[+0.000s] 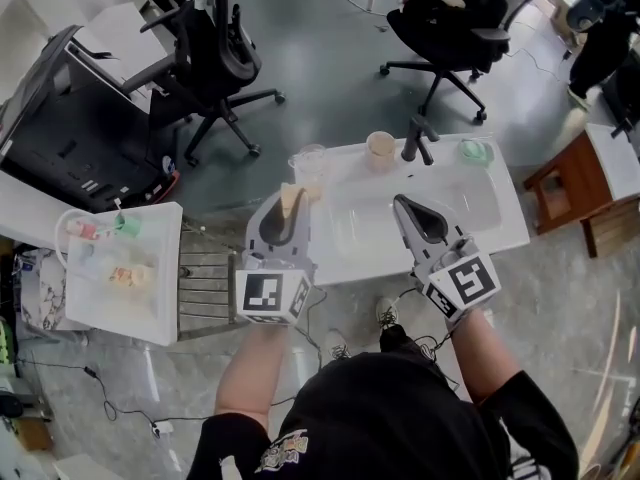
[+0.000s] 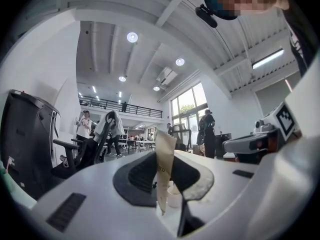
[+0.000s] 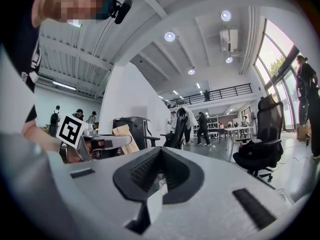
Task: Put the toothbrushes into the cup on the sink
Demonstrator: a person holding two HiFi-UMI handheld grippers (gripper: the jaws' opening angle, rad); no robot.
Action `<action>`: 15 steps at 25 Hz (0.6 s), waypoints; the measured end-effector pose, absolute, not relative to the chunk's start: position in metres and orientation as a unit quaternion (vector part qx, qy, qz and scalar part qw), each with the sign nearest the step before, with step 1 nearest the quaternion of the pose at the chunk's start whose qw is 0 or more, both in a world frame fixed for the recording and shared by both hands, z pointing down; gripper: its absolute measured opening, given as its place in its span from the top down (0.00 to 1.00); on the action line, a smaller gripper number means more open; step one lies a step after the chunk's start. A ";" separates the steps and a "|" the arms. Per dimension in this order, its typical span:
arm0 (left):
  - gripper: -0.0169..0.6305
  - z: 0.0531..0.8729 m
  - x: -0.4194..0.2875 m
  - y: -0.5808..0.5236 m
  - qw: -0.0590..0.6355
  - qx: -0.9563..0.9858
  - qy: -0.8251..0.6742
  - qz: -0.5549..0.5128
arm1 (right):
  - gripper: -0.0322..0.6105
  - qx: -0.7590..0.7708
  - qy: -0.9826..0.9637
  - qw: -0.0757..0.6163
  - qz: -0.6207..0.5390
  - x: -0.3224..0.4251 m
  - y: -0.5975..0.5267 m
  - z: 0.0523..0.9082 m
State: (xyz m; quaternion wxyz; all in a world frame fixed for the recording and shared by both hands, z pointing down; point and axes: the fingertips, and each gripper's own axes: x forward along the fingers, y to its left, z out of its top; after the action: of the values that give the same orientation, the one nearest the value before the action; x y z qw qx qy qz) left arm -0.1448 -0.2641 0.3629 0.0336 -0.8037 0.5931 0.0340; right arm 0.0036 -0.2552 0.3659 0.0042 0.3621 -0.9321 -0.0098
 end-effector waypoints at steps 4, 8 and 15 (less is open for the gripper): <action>0.87 0.367 -0.152 -0.296 0.036 -0.794 0.606 0.034 | 0.94 0.360 -0.933 0.014 0.005 0.007 -0.274 0.380; 0.87 0.378 -0.162 -0.330 0.039 -0.788 0.613 0.041 | 0.94 0.358 -0.933 0.025 0.020 0.007 -0.293 0.400; 0.87 0.416 -0.171 -0.385 0.024 -0.775 0.631 0.032 | 0.94 0.350 -0.935 0.047 0.040 0.012 -0.325 0.426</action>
State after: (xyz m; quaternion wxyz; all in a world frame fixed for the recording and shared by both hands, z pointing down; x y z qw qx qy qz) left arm -0.1711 -0.3853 0.4156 0.0240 -0.7748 0.6310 0.0321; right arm 0.0116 -0.3249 0.4257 0.0466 0.3505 -0.9346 0.0396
